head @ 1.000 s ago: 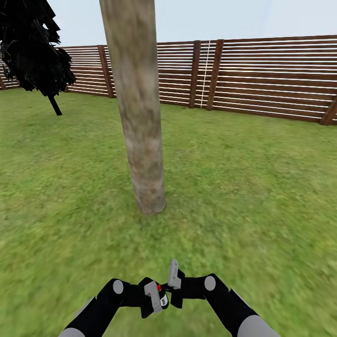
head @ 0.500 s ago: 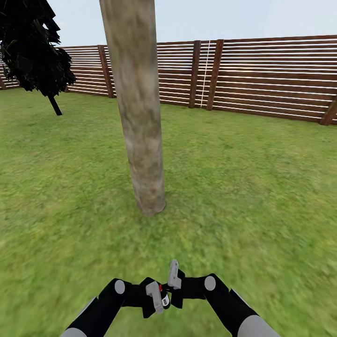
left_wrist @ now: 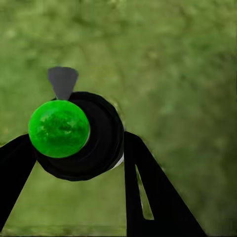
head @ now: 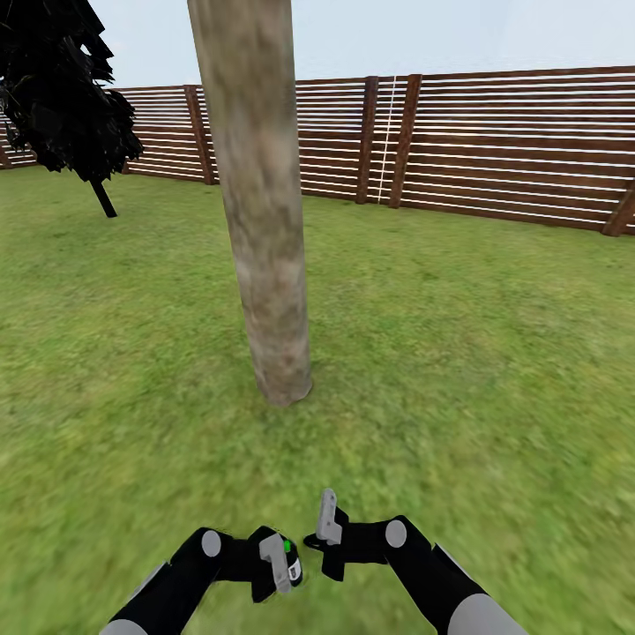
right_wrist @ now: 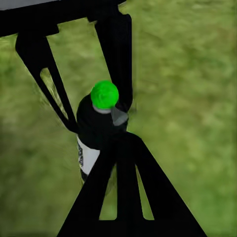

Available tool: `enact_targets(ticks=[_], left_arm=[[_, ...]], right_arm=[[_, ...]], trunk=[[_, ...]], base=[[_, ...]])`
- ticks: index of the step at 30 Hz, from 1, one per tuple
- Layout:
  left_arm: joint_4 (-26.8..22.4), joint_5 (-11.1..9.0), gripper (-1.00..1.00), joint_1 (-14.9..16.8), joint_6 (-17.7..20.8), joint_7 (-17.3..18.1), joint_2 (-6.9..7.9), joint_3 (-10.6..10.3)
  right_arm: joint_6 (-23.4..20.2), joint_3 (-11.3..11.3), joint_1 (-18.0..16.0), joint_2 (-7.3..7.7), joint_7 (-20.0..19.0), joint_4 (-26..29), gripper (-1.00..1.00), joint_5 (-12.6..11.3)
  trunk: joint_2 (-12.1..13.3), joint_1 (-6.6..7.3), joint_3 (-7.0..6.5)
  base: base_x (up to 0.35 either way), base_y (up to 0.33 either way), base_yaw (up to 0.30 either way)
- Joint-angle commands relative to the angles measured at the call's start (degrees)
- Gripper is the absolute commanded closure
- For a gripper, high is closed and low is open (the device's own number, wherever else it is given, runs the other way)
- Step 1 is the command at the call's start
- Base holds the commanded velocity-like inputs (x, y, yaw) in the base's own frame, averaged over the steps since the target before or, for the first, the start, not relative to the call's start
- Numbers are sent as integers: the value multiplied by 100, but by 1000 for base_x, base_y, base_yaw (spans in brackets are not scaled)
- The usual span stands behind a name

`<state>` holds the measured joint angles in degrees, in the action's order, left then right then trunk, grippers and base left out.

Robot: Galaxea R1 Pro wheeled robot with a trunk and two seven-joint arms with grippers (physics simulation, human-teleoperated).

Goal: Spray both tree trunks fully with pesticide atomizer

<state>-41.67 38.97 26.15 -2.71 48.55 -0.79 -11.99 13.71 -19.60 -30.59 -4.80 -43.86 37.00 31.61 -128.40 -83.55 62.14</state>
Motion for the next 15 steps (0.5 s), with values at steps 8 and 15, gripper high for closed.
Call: enact_targets(ticks=[8, 15], left_arm=[[18, -30, 100, -79, 0, -16, 1001, 22], [35, -86, 100, -81, 38, -48, 1816, 519]], right_arm=[[7, 0, 0, 2, 0, -4, 100, -6], [19, 32, 0, 36, 19, -6, -100, -8]], trunk=[[0, 0, 0], [0, 0, 0]], base=[[0, 0, 0], [0, 0, 0]])
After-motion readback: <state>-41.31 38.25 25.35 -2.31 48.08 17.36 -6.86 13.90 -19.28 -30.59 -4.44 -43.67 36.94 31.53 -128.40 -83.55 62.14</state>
